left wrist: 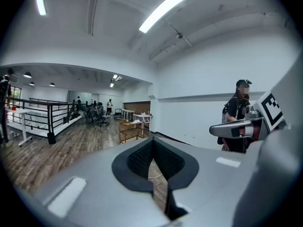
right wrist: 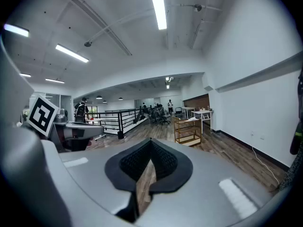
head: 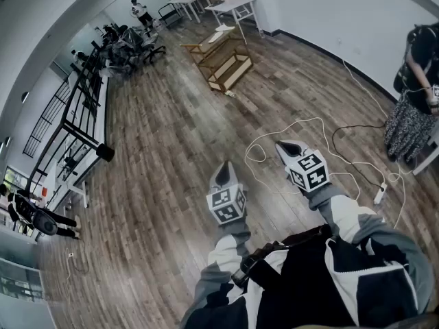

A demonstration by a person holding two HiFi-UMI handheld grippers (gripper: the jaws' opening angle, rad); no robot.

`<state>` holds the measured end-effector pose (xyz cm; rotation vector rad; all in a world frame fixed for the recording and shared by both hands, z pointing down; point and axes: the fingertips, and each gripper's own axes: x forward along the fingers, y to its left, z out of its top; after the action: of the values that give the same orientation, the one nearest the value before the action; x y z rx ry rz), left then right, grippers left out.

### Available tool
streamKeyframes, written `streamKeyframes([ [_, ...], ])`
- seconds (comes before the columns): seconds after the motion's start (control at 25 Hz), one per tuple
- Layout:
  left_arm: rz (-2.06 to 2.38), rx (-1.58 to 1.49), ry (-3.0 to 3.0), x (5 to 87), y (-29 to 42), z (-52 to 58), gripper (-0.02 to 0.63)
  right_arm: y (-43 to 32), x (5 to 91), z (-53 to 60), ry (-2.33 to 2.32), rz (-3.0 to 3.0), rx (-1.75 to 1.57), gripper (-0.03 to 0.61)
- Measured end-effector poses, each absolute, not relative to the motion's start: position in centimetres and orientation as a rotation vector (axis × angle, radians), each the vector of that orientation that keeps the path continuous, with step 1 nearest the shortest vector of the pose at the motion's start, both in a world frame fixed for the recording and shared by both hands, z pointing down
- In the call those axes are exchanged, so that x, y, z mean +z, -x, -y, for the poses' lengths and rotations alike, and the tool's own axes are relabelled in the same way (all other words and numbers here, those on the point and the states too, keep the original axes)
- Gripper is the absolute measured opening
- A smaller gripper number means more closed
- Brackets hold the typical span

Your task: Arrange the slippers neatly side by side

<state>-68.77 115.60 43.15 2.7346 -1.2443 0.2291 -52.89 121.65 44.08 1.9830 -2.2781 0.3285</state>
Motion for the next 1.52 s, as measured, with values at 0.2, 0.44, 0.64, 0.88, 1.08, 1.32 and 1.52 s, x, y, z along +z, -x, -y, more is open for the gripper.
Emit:
streamKeyframes([
  [0.2, 1.242, 0.241, -2.740, 43.2, 68.6, -115.0, 0.012, 53.0, 44.0, -121.1, -1.985, 2.284, 0.332, 0.003],
  [0.44, 1.225, 0.241, -2.742, 43.5, 68.7, -114.4, 0.012, 53.1, 43.9, -120.6, -1.999, 2.270, 0.325, 0.003],
  [0.64, 1.211, 0.237, -2.746, 43.7, 68.7, -113.7, 0.012, 53.2, 43.9, -120.1, -2.012, 2.288, 0.320, 0.007],
  [0.88, 1.179, 0.234, -2.734, 44.8, 68.1, -112.5, 0.012, 52.5, 45.3, -119.7, -1.995, 2.262, 0.361, 0.008],
  [1.08, 1.149, 0.250, -2.724, 46.1, 66.1, -110.7, 0.012, 50.6, 45.6, -118.5, -2.002, 2.239, 0.372, 0.008],
  [1.32, 1.139, 0.286, -2.703, 48.2, 62.9, -107.5, 0.012, 47.6, 47.3, -115.1, -1.972, 2.241, 0.377, 0.008],
  [1.52, 1.189, 0.324, -2.696, 47.7, 58.9, -101.8, 0.012, 43.4, 47.6, -108.8, -1.926, 2.308, 0.408, 0.008],
])
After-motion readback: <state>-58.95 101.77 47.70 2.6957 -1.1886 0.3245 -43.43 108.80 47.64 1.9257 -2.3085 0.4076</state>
